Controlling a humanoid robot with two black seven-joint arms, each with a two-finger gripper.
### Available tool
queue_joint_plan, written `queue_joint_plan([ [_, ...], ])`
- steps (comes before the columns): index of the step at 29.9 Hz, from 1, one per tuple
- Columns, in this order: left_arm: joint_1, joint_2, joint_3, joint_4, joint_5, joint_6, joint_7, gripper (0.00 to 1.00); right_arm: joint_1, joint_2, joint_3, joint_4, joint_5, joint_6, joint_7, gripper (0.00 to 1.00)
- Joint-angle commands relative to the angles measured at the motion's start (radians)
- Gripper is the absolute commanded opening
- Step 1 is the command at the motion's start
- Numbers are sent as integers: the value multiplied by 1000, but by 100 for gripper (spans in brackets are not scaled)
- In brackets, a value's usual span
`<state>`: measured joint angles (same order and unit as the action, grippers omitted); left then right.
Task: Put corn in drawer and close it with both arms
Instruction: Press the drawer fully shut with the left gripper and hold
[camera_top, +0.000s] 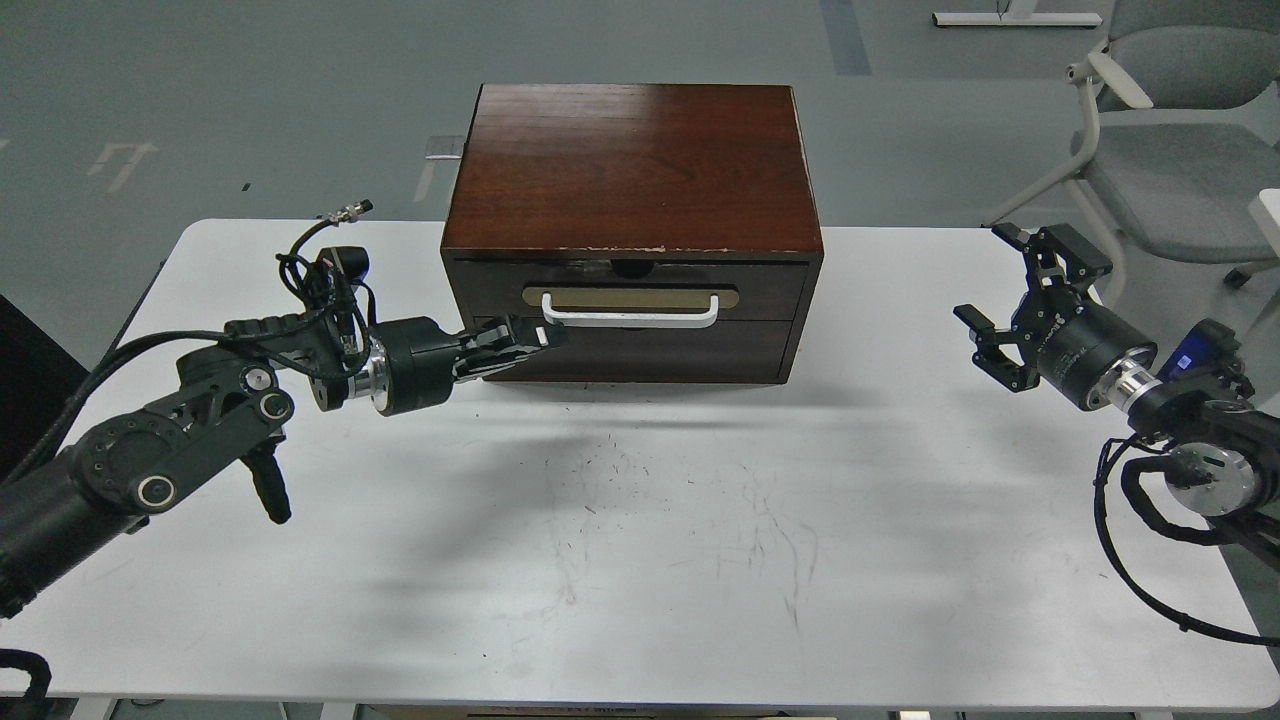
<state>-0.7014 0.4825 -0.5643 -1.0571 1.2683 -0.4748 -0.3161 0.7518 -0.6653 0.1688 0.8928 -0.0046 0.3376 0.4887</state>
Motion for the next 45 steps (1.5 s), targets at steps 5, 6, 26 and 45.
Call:
queue_joint_plan([
  [5,-12,-8,0,22,0,1,0,0,-2,-5,0,0,0,0,0,100],
  [6,-15,-8,0,22,0,1,0,0,-3,-7,0,0,0,0,0,100],
  [26,2,86,18,-107,-33,-14,-66,0,-5,-7,2,0,0,0,0,100],
  [45,204,246,-204,-207,-630,-14,-130,100,-9,4,34,0,0,-11,0,100],
])
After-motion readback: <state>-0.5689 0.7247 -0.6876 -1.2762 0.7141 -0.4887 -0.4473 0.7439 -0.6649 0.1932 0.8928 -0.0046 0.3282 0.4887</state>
